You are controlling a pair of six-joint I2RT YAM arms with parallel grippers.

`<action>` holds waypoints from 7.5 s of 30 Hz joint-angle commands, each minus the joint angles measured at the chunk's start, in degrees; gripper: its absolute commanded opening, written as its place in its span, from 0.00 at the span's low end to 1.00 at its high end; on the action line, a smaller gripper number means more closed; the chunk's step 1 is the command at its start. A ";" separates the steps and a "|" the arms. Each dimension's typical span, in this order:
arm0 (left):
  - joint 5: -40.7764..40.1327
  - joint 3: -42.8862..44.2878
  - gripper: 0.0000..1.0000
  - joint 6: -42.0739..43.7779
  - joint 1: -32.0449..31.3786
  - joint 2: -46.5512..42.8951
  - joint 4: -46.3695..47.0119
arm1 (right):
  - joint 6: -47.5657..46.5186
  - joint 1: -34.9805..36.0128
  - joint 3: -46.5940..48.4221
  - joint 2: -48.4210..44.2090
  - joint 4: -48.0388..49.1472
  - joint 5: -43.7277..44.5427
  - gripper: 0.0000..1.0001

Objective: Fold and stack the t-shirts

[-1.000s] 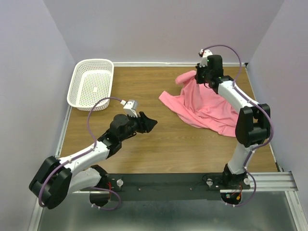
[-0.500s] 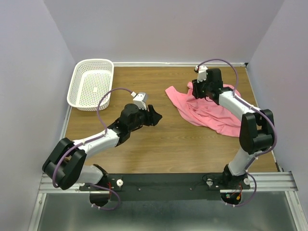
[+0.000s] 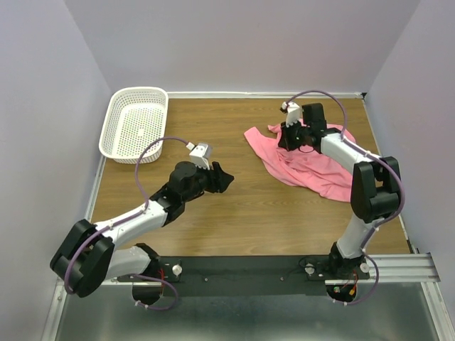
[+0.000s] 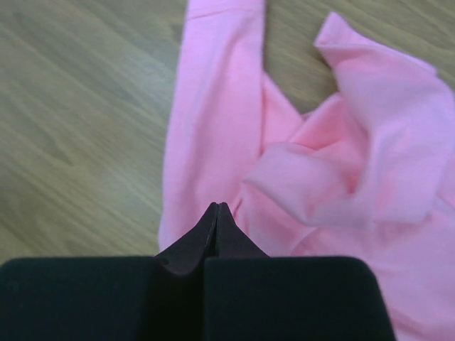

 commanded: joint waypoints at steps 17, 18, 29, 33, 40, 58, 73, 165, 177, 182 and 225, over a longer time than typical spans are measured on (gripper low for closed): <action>-7.64 -4.47 0.63 4.00 0.45 -16.71 -8.19 | -29.64 2.60 34.99 18.72 -29.32 -2.52 0.86; -7.73 -4.91 0.63 4.17 0.45 -18.81 -8.72 | -31.31 3.48 36.21 20.20 -29.32 -1.56 0.86; -8.26 -7.64 0.64 3.47 0.45 -29.02 -12.50 | -36.52 6.03 45.98 31.29 -29.67 13.73 0.83; -8.00 -7.29 0.64 3.56 0.45 -28.68 -12.50 | -36.87 6.03 47.91 33.57 -29.67 17.25 0.79; -7.65 -7.37 0.64 3.47 0.45 -28.15 -12.42 | -36.51 5.95 50.37 35.94 -29.24 19.71 0.72; 4.91 -1.23 0.66 24.35 -0.25 -17.52 4.19 | -40.20 5.86 35.63 20.61 -27.48 -0.13 0.08; 19.59 4.75 0.70 54.44 -3.50 -10.22 9.12 | -43.72 7.00 12.59 -1.13 -26.33 -24.57 0.01; 7.91 5.46 0.00 43.11 -3.86 1.65 3.05 | -11.64 -10.31 51.43 43.33 -17.89 4.43 0.45; 4.93 6.24 0.00 41.18 -3.77 0.77 2.79 | -12.18 -10.23 50.12 38.35 -19.57 1.89 0.00; -2.01 8.18 0.00 38.63 -3.59 -4.67 1.21 | -10.33 -10.14 41.35 22.27 -19.48 -3.39 0.01; -15.89 12.50 0.00 28.44 -3.07 -23.07 2.17 | -11.91 -12.51 -1.01 -44.74 1.68 11.82 0.01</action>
